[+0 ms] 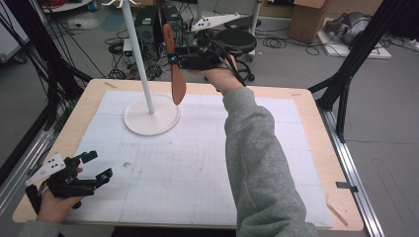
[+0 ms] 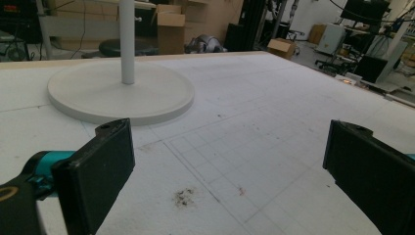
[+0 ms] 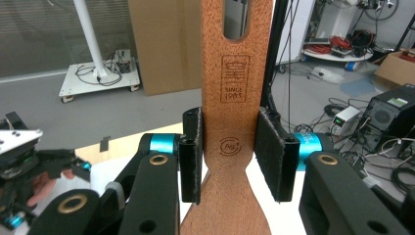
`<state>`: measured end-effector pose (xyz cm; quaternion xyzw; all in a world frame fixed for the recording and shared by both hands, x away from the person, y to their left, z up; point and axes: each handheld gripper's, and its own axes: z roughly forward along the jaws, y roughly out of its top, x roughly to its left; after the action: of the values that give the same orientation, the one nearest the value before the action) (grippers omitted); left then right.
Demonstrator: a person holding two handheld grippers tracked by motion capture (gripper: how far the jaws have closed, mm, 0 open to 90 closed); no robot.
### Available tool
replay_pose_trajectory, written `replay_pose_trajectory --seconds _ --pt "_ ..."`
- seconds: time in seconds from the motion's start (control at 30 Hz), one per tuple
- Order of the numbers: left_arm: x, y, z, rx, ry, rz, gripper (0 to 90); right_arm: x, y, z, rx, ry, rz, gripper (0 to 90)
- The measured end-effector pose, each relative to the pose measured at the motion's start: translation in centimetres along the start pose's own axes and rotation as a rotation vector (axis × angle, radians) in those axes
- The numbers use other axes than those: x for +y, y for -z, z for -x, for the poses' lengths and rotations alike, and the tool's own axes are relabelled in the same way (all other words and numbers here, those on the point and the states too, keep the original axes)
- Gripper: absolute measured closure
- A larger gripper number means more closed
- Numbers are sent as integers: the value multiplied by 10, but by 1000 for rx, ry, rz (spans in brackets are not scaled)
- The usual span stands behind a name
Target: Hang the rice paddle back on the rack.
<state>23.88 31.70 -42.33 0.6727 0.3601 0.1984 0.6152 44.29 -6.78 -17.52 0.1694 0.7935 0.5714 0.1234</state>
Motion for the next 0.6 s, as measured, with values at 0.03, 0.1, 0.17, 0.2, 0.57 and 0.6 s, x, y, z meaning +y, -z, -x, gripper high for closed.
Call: replay_pose_trajectory --seconds 0.03,0.1,0.17,0.2,0.57,0.6 --pt "0 0 0 1 -1 0 56 2 -3 1 -5 1 0 641" --pt "0 1 -1 4 1 2 56 6 -6 3 -8 2 2 640" --pt "0 2 -1 7 5 4 56 9 -9 5 -13 1 7 640" --pt "0 2 -1 7 5 4 55 10 -10 6 -15 -1 7 641" --pt "-1 3 -1 6 18 5 56 28 -28 13 -41 -8 20 641" --pt "-1 3 -1 6 15 1 56 29 -29 13 -44 -14 27 641"
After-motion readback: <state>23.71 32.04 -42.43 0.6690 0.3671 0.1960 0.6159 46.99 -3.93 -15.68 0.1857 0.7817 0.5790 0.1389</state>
